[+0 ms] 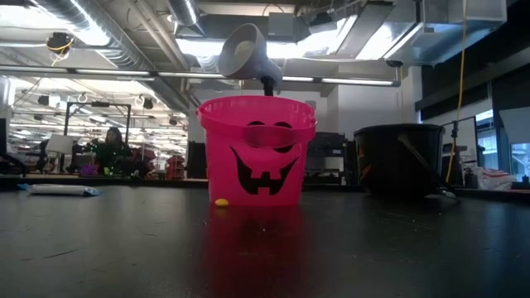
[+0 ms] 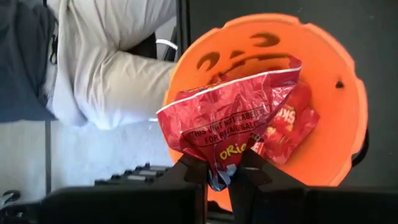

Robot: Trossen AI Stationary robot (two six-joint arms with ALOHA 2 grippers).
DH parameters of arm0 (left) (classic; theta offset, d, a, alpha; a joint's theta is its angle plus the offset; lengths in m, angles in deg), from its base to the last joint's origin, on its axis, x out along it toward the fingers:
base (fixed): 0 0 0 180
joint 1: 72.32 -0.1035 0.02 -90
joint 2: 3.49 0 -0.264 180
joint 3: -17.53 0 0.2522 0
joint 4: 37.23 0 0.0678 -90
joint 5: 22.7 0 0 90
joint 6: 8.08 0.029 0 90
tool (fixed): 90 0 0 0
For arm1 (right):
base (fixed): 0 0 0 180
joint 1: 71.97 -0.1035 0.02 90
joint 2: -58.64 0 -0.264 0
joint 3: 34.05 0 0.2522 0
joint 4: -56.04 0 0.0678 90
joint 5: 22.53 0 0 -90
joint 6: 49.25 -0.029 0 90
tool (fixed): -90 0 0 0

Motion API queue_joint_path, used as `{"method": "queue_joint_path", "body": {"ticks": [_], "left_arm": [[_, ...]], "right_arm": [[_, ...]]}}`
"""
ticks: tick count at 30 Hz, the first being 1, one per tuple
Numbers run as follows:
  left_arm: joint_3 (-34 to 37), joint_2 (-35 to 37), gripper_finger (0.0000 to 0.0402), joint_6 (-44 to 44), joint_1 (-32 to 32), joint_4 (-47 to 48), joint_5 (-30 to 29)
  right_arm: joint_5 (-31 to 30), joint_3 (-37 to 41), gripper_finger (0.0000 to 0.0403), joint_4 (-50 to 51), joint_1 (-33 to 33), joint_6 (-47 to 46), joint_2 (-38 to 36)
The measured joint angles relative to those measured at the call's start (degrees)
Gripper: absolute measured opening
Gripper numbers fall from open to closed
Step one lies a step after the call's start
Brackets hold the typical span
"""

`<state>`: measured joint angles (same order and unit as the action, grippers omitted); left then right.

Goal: Sort candy
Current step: Put the red candy into the orange bucket

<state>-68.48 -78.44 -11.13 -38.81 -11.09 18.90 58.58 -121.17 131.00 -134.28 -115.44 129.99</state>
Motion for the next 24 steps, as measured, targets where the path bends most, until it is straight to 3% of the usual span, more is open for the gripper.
{"method": "queue_joint_path", "body": {"ticks": [13, 24], "left_arm": [[0.04, -0.02, 0.0224, -15.93, -0.43, 13.79, 1.73], [0.07, -5.25, 0.0224, -43.45, 2.09, 41.11, 5.21]], "right_arm": [[0.77, 0.00, 0.0033, -0.35, 0.04, 0.46, 0.00], [0.88, 0.00, 0.0033, 0.21, 0.07, 0.49, -0.02]]}}
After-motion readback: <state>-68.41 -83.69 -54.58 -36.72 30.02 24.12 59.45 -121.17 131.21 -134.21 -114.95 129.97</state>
